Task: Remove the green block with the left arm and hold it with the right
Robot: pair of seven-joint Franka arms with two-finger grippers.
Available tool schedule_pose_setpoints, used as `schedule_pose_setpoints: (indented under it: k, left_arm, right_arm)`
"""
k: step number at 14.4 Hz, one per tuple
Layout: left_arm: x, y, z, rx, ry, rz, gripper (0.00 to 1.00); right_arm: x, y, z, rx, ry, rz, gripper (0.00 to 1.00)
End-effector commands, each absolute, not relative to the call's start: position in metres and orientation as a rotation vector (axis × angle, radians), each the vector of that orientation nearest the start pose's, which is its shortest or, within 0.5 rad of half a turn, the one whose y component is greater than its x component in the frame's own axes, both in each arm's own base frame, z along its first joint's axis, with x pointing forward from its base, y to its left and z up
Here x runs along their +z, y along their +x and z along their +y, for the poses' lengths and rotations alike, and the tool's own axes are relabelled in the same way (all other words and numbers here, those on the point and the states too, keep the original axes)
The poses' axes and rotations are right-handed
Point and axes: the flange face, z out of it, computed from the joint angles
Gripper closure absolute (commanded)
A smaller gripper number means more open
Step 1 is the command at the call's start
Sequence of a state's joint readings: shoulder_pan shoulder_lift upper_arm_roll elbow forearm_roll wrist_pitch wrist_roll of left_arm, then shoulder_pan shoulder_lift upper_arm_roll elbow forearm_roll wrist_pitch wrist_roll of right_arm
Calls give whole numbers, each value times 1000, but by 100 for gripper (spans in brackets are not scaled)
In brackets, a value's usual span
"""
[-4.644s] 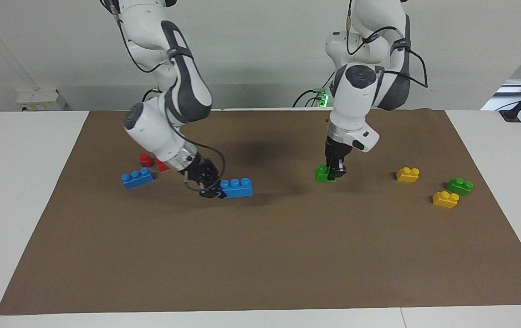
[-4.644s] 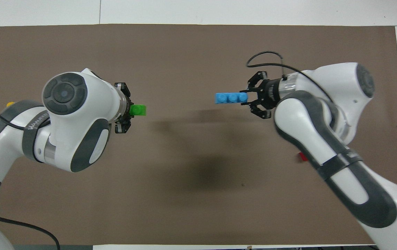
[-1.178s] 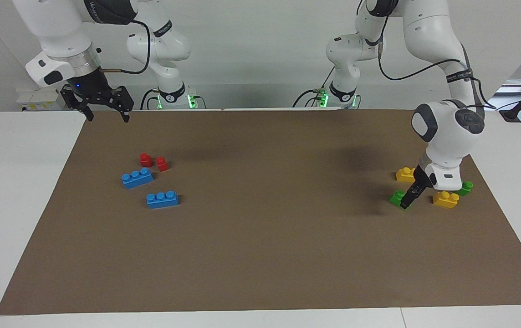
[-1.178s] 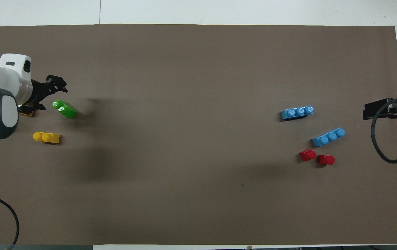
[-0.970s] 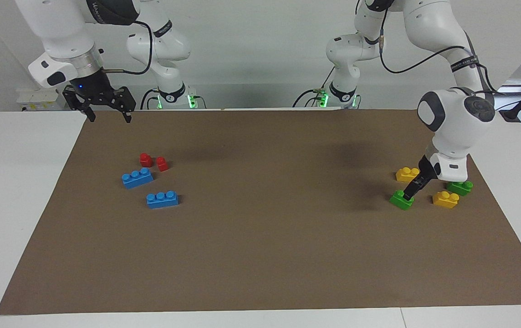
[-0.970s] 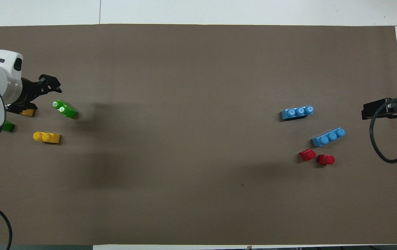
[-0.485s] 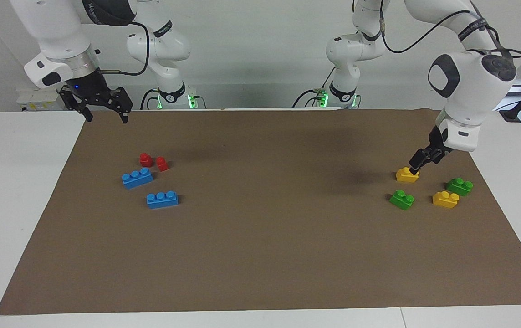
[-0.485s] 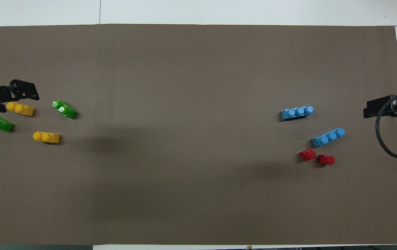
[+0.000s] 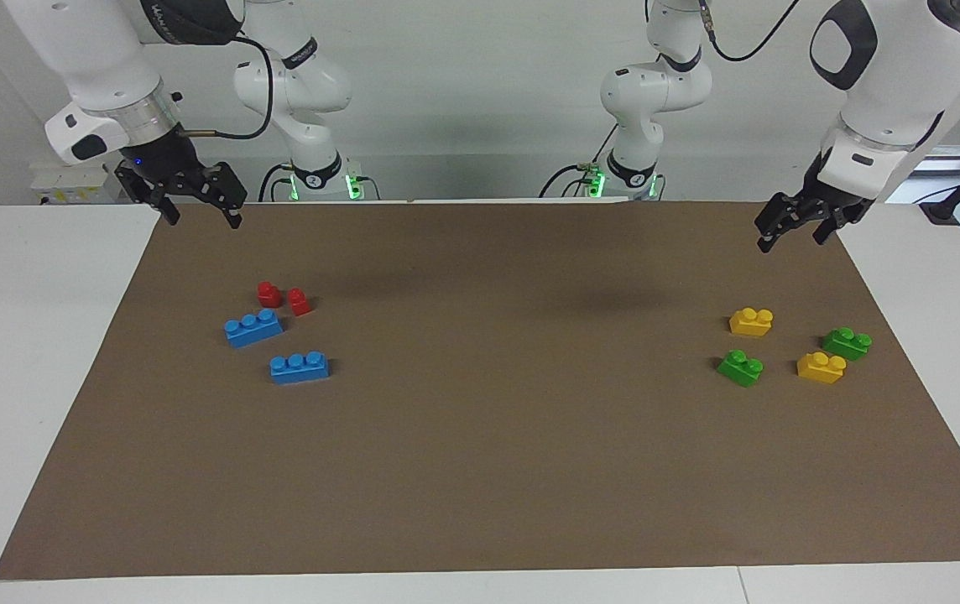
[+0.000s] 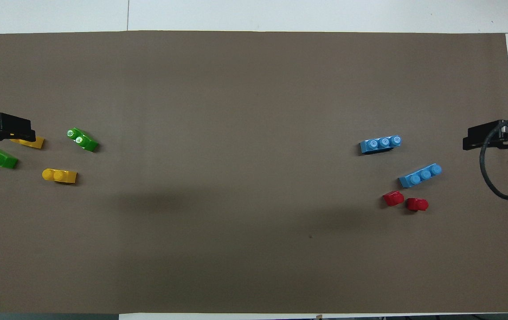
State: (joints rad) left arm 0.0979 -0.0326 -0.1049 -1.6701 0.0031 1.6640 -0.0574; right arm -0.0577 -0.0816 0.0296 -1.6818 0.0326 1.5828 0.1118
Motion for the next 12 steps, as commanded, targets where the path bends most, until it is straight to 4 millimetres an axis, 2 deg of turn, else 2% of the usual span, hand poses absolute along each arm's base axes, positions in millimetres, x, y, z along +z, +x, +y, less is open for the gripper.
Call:
schedule_pose_setpoints:
  k: [1, 12]
  left_arm:
    - [618, 541, -7, -36, -3120, -11, 0]
    - [622, 537, -10, -33, -3127, -5, 0]
  right_arm:
    - [611, 529, -10, 43, -3092, 233, 0]
    - [605, 526, -15, 62, -3117, 112, 0]
